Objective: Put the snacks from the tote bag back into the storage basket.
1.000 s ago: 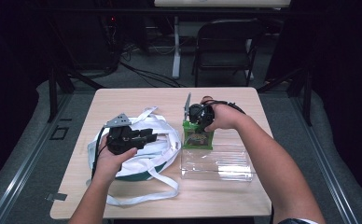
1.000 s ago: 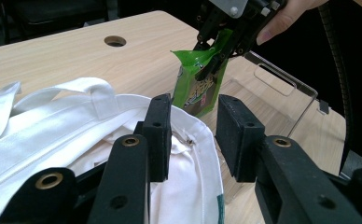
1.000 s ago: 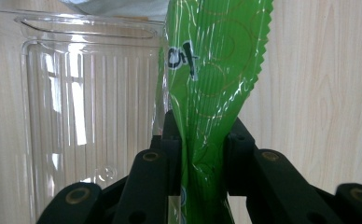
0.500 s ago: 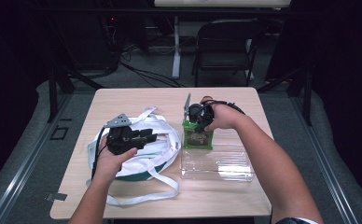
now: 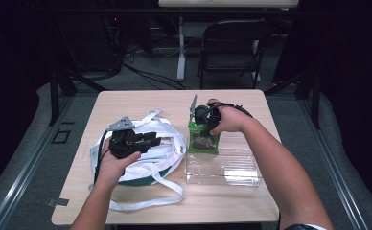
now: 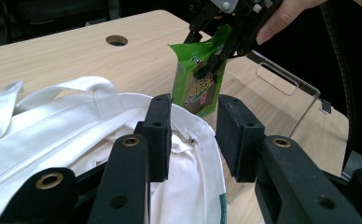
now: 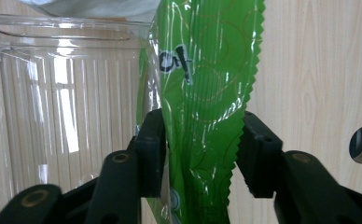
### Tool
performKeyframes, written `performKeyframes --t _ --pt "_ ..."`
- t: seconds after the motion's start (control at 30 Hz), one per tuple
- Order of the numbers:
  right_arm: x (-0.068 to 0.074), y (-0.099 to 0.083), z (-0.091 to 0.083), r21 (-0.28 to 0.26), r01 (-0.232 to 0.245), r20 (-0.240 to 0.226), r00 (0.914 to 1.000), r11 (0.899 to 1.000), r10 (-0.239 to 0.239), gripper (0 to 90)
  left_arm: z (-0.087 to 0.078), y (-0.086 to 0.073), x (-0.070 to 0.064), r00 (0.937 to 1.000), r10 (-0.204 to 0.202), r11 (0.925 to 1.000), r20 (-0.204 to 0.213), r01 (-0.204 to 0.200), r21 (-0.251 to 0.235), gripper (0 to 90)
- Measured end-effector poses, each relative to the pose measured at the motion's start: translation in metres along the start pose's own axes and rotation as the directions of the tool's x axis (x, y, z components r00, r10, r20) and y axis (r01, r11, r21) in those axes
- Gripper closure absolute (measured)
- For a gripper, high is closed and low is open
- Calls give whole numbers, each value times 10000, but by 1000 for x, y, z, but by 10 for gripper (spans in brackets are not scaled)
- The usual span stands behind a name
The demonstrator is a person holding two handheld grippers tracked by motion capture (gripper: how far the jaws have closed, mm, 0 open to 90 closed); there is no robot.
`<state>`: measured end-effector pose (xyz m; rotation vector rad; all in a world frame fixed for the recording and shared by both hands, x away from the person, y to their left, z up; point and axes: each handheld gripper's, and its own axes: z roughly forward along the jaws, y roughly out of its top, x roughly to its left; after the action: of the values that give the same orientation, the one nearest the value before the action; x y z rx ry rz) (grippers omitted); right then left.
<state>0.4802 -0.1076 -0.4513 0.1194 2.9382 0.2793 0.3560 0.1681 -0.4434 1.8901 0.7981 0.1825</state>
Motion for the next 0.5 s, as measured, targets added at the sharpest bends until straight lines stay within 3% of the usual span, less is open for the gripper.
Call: performKeyframes --t 0.5 --pt "1 -2 -8 -102 -301 296 9991 9995 304 460 1 1 0 10000 41 10000 -12 -41 16 658"
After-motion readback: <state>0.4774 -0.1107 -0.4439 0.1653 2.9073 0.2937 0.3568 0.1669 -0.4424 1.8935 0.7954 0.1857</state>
